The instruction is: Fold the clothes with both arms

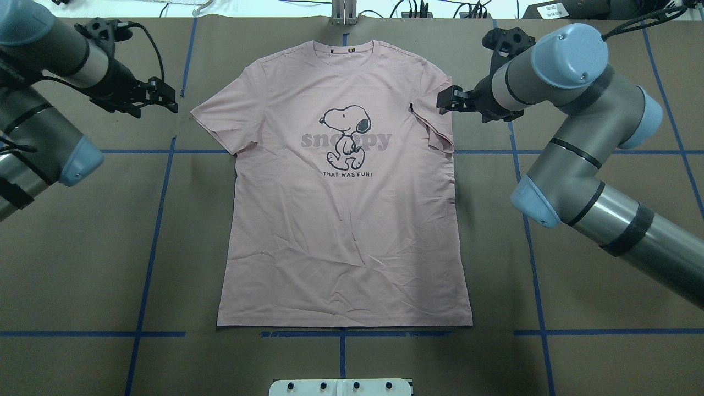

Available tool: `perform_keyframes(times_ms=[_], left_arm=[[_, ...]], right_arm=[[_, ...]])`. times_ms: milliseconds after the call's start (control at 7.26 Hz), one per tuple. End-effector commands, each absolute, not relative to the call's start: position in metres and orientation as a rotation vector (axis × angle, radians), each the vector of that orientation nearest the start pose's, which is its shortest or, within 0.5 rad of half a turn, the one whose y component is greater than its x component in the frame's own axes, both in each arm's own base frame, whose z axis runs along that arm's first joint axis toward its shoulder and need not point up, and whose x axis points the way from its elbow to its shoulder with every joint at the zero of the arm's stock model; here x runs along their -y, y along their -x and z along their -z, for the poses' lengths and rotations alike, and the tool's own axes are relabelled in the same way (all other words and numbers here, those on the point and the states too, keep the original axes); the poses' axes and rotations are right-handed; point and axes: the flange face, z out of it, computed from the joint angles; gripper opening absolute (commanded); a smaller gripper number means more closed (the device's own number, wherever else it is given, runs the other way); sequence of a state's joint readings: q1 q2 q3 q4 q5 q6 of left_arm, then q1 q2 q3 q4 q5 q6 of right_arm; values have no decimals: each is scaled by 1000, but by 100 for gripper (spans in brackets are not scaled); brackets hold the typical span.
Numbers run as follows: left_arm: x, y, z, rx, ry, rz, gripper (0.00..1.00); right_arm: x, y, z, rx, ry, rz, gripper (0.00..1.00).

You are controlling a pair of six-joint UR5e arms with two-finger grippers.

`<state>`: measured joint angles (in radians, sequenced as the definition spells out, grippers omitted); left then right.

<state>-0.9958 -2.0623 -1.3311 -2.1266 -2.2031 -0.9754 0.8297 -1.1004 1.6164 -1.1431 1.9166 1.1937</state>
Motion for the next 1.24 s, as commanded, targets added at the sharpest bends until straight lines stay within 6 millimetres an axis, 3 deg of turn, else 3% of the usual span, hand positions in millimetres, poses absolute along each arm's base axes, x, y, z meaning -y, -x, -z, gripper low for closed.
perform_keyframes(times_ms=[0, 138, 275, 551, 826, 964, 1102], left_arm=[[654, -351, -437, -960, -187, 152, 89], [644, -382, -439, -917, -325, 177, 89], [643, -396, -442, -906, -338, 187, 81], [644, -398, -449, -899, -333, 187, 62], [644, -398, -450, -897, -332, 188, 59], [644, -400, -449, -899, -332, 186, 53], [644, -400, -449, -898, -331, 186, 40]], right_arm=[[549, 367, -326, 962, -264, -250, 100], [548, 366, -326, 964, -264, -253, 100], [547, 367, -326, 963, -262, -252, 100], [548, 367, -324, 966, -265, -254, 100], [548, 367, -323, 966, -264, -256, 100], [548, 367, -324, 963, -263, -257, 100], [548, 368, -322, 966, -264, -255, 100]])
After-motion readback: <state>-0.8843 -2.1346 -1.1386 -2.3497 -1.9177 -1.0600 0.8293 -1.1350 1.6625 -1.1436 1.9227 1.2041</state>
